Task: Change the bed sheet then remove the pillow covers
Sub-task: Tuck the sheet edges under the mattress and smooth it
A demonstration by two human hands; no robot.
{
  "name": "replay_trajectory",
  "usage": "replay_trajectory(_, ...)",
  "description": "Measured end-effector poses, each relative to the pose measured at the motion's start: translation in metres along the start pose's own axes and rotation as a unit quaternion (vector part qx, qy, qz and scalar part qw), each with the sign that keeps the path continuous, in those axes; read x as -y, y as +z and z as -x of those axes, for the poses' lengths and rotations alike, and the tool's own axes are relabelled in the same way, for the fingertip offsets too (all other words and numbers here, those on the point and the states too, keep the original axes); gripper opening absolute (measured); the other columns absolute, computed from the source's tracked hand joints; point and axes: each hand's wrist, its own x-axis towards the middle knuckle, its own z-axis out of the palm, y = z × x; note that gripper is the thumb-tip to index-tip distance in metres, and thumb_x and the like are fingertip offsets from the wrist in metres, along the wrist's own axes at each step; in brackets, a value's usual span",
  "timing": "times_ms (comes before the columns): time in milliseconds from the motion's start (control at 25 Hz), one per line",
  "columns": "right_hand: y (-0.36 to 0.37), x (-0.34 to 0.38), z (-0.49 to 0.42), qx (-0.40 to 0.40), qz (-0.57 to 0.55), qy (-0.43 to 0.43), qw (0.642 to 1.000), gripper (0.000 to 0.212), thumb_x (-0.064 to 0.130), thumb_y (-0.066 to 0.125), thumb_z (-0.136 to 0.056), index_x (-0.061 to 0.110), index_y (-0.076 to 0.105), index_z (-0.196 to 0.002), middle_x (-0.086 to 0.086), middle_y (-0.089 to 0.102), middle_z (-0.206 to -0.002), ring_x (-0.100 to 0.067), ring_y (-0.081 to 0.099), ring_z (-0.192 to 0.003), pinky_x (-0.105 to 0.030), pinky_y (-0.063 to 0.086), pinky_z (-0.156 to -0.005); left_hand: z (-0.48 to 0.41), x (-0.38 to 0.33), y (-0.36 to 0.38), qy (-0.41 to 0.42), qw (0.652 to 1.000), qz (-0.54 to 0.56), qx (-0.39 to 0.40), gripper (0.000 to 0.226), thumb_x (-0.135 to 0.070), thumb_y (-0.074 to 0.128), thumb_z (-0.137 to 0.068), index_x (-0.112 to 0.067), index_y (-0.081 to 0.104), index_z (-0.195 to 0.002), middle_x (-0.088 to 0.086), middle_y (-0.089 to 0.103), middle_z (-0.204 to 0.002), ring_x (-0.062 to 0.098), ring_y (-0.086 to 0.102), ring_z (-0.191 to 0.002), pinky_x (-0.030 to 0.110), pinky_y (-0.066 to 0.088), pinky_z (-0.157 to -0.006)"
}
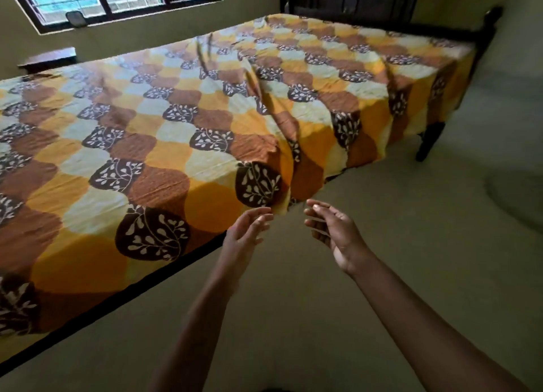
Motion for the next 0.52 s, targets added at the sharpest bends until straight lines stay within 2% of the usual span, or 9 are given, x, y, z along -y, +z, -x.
replay_trajectory(80, -0.014, 0.016, -0.017, -0.024, 0.007, -0.018, 1.0, 0.018, 0.019, 0.047, -0.096, 0.025, 0.064, -0.093, 0.008, 0.063, -0.086, -0.006, 0.058, -0.074, -0.02, 0.041, -0.063, -0.024, -0.009, 0.011, 0.049, 0.997, -0.033, 0.046, 0.015, -0.025, 0.051, -0.094, -0.03, 0.058, -0.106, -0.004, 0.063, -0.112, 0.014, 0.058, -0.108, 0.029, 0.046, -0.091)
replay_trajectory(160, -0.024, 0.033, -0.035, -0.048, 0.028, -0.036, 0.998, 0.016, 0.02, 0.049, -0.095, 0.025, 0.065, -0.094, 0.008, 0.063, -0.087, -0.006, 0.058, -0.074, -0.021, 0.041, -0.063, -0.05, -0.013, 0.018, 0.09, 0.989, -0.092, 0.071, 0.016, -0.028, 0.054, -0.091, -0.034, 0.059, -0.105, -0.005, 0.064, -0.11, 0.008, 0.061, -0.101, 0.027, 0.049, -0.086)
replay_trajectory(280, -0.042, 0.059, -0.073, -0.095, 0.08, -0.076, 0.989, 0.014, 0.02, 0.054, -0.093, 0.023, 0.065, -0.1, 0.006, 0.064, -0.087, -0.006, 0.058, -0.075, -0.021, 0.044, -0.063, -0.115, -0.032, 0.036, 0.164, 0.953, -0.23, 0.11, 0.026, -0.015, 0.052, -0.094, -0.022, 0.058, -0.117, -0.005, 0.061, -0.101, -0.01, 0.06, -0.077, 0.011, 0.046, -0.065)
replay_trajectory(320, -0.049, 0.067, -0.089, -0.118, 0.098, -0.09, 0.984, 0.011, 0.021, 0.056, -0.092, 0.024, 0.065, -0.099, 0.004, 0.065, -0.089, -0.008, 0.059, -0.075, -0.022, 0.045, -0.064, -0.148, -0.042, 0.045, 0.19, 0.932, -0.282, 0.13, 0.029, -0.011, 0.052, -0.093, -0.016, 0.056, -0.122, -0.003, 0.061, -0.106, -0.011, 0.06, -0.082, 0.009, 0.045, -0.067)
replay_trajectory(400, -0.065, 0.084, -0.129, -0.165, 0.156, -0.119, 0.967, 0.008, 0.025, 0.061, -0.089, 0.026, 0.065, -0.096, -0.001, 0.068, -0.094, -0.014, 0.062, -0.081, -0.028, 0.048, -0.068, -0.219, -0.06, 0.066, 0.282, 0.865, -0.386, 0.155, 0.033, -0.014, 0.053, -0.092, -0.014, 0.056, -0.126, 0.003, 0.059, -0.123, 0.01, 0.058, -0.108, 0.02, 0.047, -0.084)
replay_trajectory(440, -0.072, 0.092, -0.148, -0.187, 0.195, -0.128, 0.954, 0.01, 0.027, 0.063, -0.087, 0.026, 0.065, -0.097, -0.002, 0.068, -0.099, -0.016, 0.063, -0.087, -0.03, 0.049, -0.071, -0.25, -0.066, 0.076, 0.33, 0.826, -0.428, 0.161, 0.034, -0.018, 0.054, -0.092, -0.016, 0.056, -0.125, 0.007, 0.058, -0.126, 0.02, 0.056, -0.114, 0.029, 0.048, -0.089)
replay_trajectory(520, -0.086, 0.11, -0.192, -0.221, 0.252, -0.133, 0.933, 0.023, 0.03, 0.065, -0.086, 0.022, 0.064, -0.107, 0.0, 0.066, -0.105, -0.017, 0.06, -0.094, -0.026, 0.047, -0.071, -0.311, -0.073, 0.093, 0.4, 0.755, -0.487, 0.182, 0.034, -0.022, 0.055, -0.091, -0.014, 0.058, -0.124, 0.012, 0.059, -0.125, 0.029, 0.055, -0.114, 0.039, 0.049, -0.089)
